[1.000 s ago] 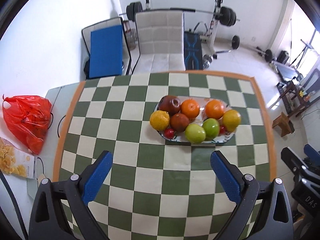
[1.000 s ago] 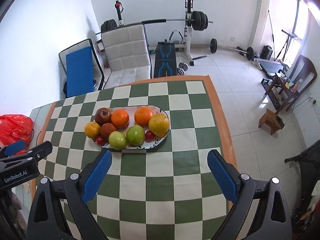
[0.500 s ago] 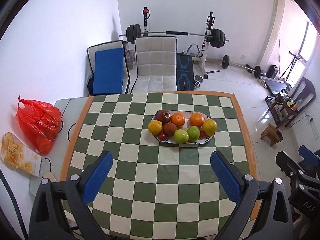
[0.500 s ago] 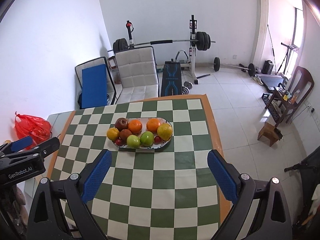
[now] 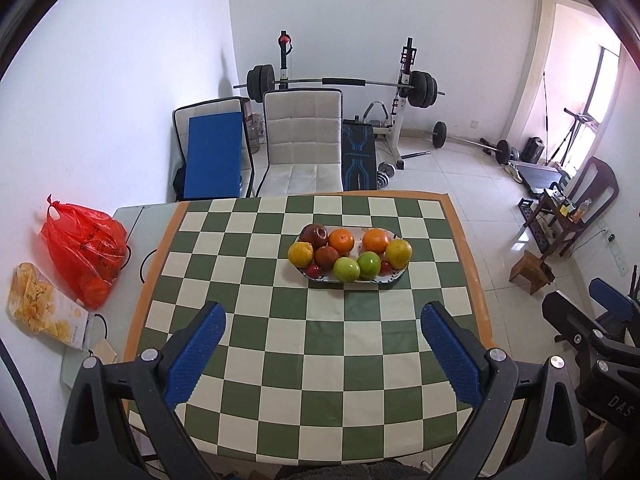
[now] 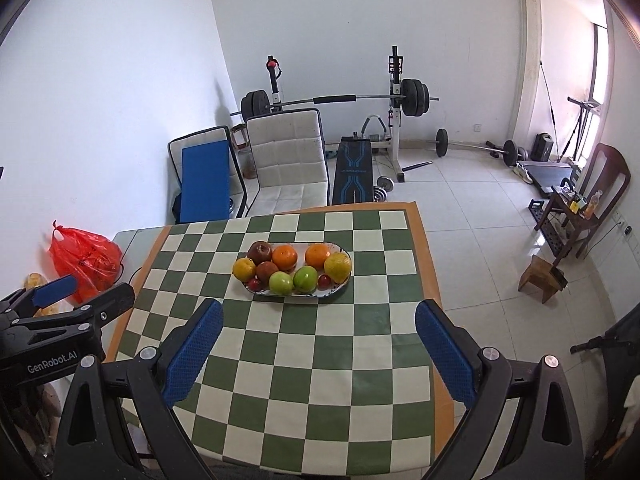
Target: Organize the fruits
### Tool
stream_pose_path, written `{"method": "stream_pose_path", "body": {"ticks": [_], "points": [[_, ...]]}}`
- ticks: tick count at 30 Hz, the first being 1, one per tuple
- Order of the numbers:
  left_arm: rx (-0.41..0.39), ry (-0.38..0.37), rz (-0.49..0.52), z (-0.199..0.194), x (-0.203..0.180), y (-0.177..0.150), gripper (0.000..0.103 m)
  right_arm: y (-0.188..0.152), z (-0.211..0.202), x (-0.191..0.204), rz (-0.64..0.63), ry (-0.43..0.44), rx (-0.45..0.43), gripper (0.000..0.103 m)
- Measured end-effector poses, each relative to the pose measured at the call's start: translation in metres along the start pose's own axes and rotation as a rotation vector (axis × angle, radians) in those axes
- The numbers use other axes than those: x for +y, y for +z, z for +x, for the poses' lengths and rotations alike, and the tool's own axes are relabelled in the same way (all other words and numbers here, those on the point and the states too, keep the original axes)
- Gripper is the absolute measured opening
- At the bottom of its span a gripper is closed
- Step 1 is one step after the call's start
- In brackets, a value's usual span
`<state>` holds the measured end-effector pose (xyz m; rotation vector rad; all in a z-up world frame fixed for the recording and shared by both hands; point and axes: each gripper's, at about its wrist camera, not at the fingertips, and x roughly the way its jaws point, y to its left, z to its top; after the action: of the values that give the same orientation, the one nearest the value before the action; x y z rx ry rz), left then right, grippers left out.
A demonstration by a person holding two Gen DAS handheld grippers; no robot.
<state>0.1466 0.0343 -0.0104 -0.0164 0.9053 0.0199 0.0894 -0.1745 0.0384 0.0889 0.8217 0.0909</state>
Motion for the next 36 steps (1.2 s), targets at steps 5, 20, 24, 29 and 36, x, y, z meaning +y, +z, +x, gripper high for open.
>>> {"method": "stream_pose_path", "body": {"ticks": [5, 20, 24, 29, 36], "points": [[0.009, -0.004, 0.008, -0.001, -0.005, -0.005, 0.100, -0.002, -0.002, -0.003, 0.004, 0.004, 0.005, 0.099], [-0.011, 0.014, 0.003, 0.032, -0.007, 0.006, 0.103, 0.006, 0.048, -0.010, 0.005, -0.038, 0.002, 0.102], [0.002, 0.028, -0.006, 0.055, -0.004, 0.012, 0.103, 0.011, 0.079, -0.013, 0.012, -0.041, 0.026, 0.102], [0.018, 0.053, -0.004, 0.083, 0.000, 0.019, 0.103, 0.017, 0.115, -0.016, 0.012, -0.055, 0.042, 0.102], [0.064, 0.072, -0.004, 0.118, 0.002, 0.025, 0.103, 0.026, 0.160, -0.022, 0.011, -0.074, 0.073, 0.102]]}}
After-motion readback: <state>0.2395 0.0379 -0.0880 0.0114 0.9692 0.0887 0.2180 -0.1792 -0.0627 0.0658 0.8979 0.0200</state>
